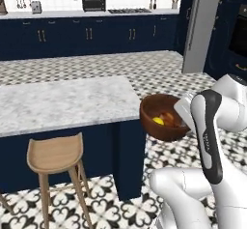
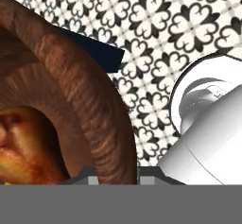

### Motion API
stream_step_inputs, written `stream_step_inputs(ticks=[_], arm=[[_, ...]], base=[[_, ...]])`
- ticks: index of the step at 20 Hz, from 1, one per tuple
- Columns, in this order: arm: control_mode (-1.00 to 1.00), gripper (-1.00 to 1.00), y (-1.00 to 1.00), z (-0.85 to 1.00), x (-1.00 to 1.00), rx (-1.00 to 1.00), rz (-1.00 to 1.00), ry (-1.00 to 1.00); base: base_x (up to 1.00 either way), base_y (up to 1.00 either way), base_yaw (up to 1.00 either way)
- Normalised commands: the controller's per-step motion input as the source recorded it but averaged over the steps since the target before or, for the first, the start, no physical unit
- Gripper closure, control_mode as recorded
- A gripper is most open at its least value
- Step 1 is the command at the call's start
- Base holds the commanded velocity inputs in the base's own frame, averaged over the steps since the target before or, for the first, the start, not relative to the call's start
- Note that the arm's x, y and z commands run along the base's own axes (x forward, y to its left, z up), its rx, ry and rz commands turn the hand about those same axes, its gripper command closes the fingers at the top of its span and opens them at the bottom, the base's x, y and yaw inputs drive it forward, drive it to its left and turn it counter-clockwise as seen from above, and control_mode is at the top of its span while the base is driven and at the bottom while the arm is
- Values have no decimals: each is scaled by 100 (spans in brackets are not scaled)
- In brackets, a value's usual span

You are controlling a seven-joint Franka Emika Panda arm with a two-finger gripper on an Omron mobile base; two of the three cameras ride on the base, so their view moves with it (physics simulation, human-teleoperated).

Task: Pick the chicken drumstick and lemon from their plates and place them in the bowl. Then put the bowl in the fridge.

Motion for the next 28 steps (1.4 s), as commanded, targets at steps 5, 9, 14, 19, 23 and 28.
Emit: stream_step_inputs(ticks=[5, 9, 14, 19, 23, 28], arm=[[100, 100, 0, 0, 0, 0, 0, 0], [100, 100, 0, 0, 0, 0, 0, 0], [100, 100, 0, 0, 0, 0, 0, 0], [100, 100, 0, 0, 0, 0, 0, 0], [100, 100, 0, 0, 0, 0, 0, 0], [100, 100, 0, 0, 0, 0, 0, 0]], base=[[85, -100, 3], [100, -100, 4], [74, -100, -5], [89, -94, -26], [100, -39, 1], [100, -31, 11]])
